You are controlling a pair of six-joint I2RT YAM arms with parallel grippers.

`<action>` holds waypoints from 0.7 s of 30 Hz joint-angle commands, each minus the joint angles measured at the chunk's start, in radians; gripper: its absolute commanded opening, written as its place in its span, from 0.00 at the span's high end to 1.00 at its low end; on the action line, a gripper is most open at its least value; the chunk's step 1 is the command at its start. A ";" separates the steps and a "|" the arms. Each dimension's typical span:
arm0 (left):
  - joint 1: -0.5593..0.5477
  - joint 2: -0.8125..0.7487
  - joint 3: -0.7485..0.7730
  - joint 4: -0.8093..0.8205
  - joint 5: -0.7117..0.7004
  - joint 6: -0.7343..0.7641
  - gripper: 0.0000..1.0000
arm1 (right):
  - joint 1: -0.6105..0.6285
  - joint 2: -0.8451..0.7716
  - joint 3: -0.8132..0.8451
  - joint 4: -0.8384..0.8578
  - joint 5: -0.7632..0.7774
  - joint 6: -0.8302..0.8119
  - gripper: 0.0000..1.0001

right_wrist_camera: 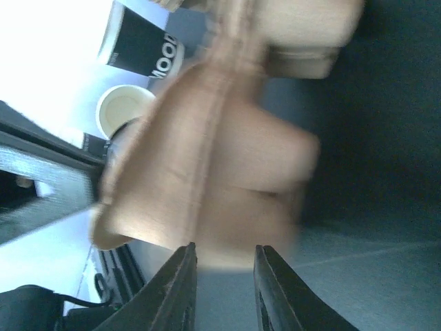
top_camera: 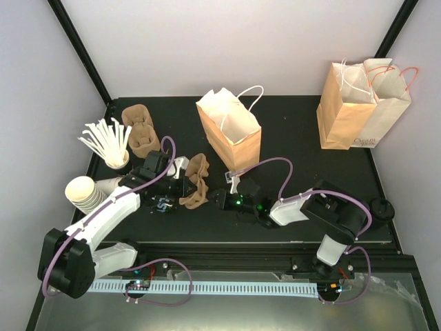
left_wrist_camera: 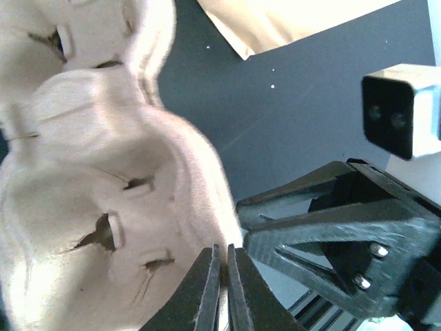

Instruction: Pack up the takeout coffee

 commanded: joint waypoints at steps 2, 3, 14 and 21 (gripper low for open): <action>-0.005 -0.038 0.115 -0.128 -0.070 0.070 0.93 | -0.020 0.023 -0.029 -0.078 0.045 -0.009 0.73; -0.005 -0.046 0.128 -0.146 -0.083 0.077 0.94 | -0.022 0.022 -0.032 -0.078 0.045 -0.010 0.73; -0.004 -0.114 0.285 -0.302 -0.196 0.163 0.92 | -0.030 -0.013 -0.041 -0.099 0.073 -0.056 0.72; -0.004 -0.146 0.303 -0.309 -0.209 0.179 0.88 | -0.031 -0.043 -0.030 -0.138 0.091 -0.101 0.69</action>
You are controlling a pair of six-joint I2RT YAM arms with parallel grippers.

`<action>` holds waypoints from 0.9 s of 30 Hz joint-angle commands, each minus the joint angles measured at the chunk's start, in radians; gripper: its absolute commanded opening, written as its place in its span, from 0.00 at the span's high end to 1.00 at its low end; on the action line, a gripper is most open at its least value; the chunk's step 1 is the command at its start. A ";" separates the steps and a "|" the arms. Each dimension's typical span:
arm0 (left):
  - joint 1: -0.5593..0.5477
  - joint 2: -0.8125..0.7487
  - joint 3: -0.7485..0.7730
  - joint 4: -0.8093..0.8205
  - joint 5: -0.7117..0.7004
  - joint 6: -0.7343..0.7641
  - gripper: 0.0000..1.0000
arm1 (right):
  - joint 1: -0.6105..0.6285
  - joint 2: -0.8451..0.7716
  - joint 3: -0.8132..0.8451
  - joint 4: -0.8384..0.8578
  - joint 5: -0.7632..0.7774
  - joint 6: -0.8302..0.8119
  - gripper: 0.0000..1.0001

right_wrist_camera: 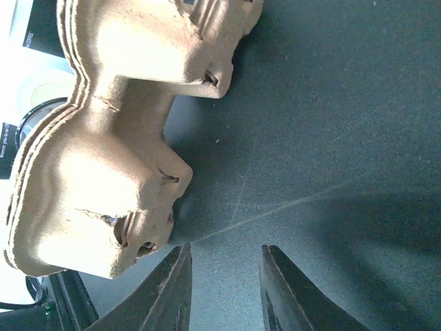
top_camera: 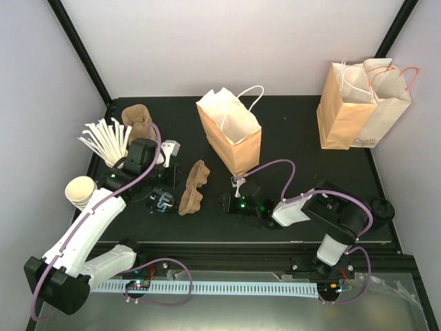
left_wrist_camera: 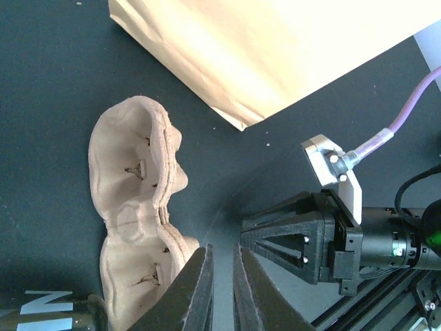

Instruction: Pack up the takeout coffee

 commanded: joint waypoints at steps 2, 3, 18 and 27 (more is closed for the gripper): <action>-0.004 -0.014 0.006 -0.020 -0.005 0.032 0.81 | -0.007 -0.054 0.017 -0.037 0.044 -0.066 0.68; -0.004 -0.009 -0.007 -0.011 0.007 0.031 0.77 | -0.007 -0.060 0.019 -0.045 0.045 -0.073 0.68; -0.008 0.132 -0.145 0.104 0.059 0.014 0.41 | -0.001 -0.042 0.070 -0.012 -0.052 -0.096 0.59; -0.008 0.195 -0.162 0.114 0.053 -0.007 0.64 | 0.003 -0.036 0.072 -0.003 -0.059 -0.098 0.58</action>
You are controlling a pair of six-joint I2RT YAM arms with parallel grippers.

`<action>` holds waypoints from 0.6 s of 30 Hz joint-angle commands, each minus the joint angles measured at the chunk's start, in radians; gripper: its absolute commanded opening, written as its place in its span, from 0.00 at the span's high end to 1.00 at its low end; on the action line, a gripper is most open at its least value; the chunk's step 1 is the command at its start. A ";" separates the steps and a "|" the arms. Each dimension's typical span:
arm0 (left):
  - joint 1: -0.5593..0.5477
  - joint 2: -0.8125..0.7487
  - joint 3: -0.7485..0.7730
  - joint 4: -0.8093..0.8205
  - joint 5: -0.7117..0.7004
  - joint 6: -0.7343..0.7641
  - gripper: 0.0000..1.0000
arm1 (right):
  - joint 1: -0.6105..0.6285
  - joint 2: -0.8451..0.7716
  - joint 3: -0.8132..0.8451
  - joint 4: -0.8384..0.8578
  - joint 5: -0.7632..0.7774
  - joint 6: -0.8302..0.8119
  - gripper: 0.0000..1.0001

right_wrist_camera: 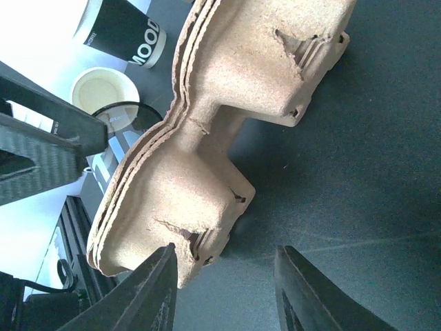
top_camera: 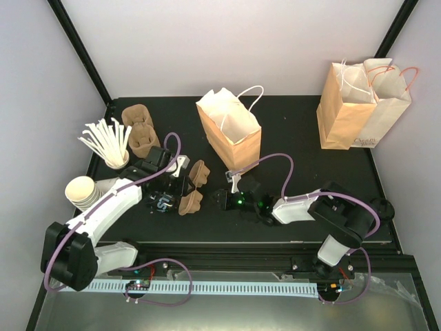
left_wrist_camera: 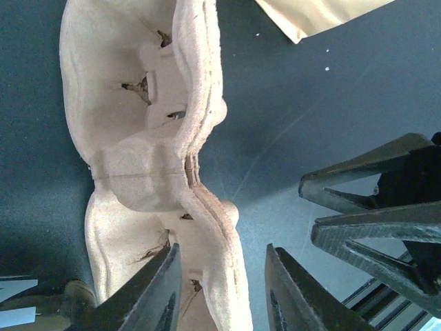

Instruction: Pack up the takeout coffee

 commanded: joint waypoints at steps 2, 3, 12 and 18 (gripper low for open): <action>-0.003 0.029 -0.020 0.037 0.015 -0.026 0.66 | 0.002 0.016 0.014 0.030 -0.010 -0.016 0.58; -0.003 0.033 -0.022 0.041 0.015 -0.031 0.66 | 0.002 0.017 0.013 0.030 -0.010 -0.016 0.58; -0.003 0.068 -0.036 0.063 0.066 -0.034 0.85 | 0.002 0.018 0.016 0.026 -0.008 -0.013 0.58; -0.003 0.039 -0.030 0.053 0.059 -0.040 0.94 | 0.001 0.020 0.016 0.029 -0.013 -0.011 0.58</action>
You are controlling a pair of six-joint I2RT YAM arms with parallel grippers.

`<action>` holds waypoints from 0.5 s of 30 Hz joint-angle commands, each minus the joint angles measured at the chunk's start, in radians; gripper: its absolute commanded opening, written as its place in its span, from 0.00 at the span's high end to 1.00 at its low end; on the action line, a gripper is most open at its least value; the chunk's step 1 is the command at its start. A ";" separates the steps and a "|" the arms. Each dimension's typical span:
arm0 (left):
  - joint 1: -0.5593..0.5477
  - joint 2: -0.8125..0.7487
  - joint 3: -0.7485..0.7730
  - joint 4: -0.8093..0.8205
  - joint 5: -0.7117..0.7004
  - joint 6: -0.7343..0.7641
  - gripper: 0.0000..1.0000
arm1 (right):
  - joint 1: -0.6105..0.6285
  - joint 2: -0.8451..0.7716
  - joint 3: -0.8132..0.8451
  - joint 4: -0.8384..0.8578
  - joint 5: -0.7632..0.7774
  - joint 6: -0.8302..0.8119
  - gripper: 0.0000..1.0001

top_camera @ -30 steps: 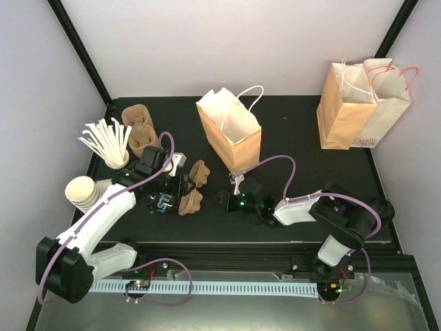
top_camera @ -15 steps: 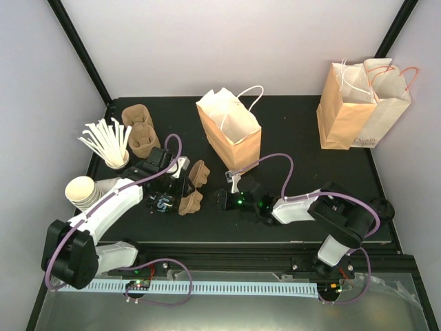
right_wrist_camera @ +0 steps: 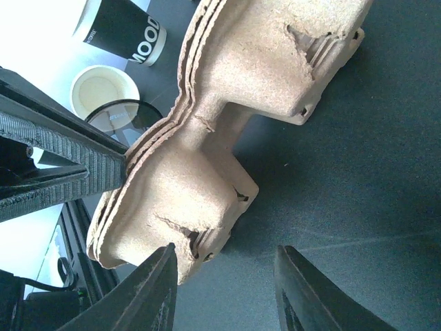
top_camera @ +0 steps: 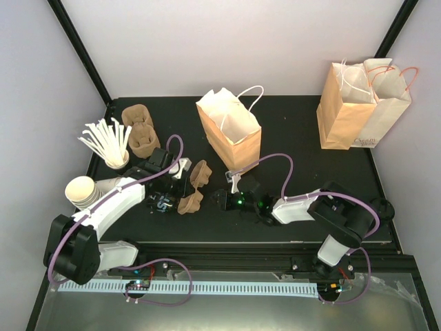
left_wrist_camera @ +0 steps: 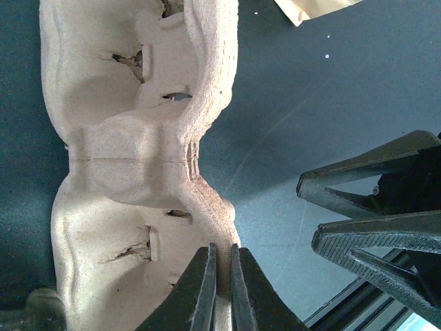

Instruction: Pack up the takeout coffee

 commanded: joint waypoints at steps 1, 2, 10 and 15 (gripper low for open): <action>-0.003 -0.029 0.008 0.001 0.007 -0.005 0.95 | 0.001 0.019 0.016 0.029 -0.006 -0.011 0.58; -0.003 -0.036 0.010 -0.001 0.007 -0.007 0.95 | 0.001 0.019 0.018 0.031 -0.007 -0.010 0.58; -0.005 -0.087 0.043 -0.040 0.008 -0.005 0.96 | 0.004 0.030 0.048 0.054 -0.032 0.002 0.53; -0.004 -0.113 0.056 -0.060 -0.011 -0.002 0.96 | 0.003 0.031 0.053 0.075 -0.040 0.008 0.43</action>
